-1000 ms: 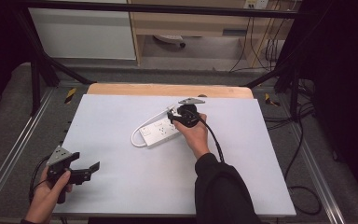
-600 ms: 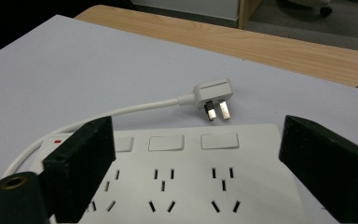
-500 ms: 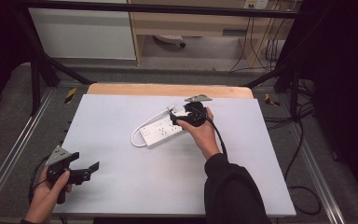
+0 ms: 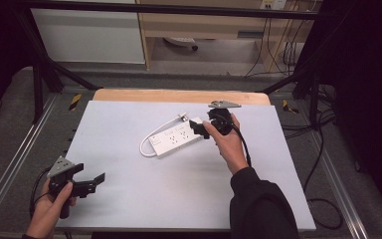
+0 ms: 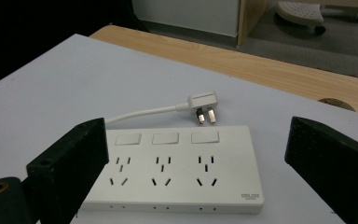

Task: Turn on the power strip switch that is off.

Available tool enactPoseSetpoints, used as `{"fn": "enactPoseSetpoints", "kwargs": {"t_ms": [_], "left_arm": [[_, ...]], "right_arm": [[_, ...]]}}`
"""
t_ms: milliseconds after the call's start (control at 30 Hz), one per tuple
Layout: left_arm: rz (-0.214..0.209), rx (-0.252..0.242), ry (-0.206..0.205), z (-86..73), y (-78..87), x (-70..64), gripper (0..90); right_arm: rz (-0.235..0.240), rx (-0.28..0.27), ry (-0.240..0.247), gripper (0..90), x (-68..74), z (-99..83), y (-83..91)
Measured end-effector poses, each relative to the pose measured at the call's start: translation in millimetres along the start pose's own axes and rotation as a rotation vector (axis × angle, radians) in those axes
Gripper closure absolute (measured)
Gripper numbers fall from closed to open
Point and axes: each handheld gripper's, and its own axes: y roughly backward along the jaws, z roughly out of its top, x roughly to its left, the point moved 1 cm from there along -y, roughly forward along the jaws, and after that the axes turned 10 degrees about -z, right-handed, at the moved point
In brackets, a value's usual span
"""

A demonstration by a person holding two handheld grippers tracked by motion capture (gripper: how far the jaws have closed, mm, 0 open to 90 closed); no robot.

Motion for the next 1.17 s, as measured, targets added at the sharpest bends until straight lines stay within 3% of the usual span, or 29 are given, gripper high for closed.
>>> {"fn": "enactPoseSetpoints", "kwargs": {"t_ms": [333, 500, 800, 967, 1167], "left_arm": [[0.004, 0.002, 0.010, -1.1, 0.8, 0.0, 7.1], [0.005, 0.007, 0.018, -2.1, 0.8, 1.8, 7.1], [0.011, 0.012, 0.019, -2.6, -0.9, 0.2, 7.1], [0.016, 0.012, 0.023, -3.3, -0.1, 1.8, 7.1], [0.015, 0.014, 0.021, -3.0, -0.4, 1.0, 7.1]], "right_arm": [[0.006, -0.029, 0.004, 7.0, -10.5, -12.5, 31.1], [-0.011, -0.040, 0.008, 6.6, -19.6, -30.0, 51.7], [-0.038, -0.081, -0.044, 6.6, -42.7, -70.4, 85.8], [-0.072, -0.070, -0.041, 6.5, -53.6, -96.6, 95.9], [-0.140, 0.012, -0.006, 5.9, -65.2, -131.5, 104.3]]}}
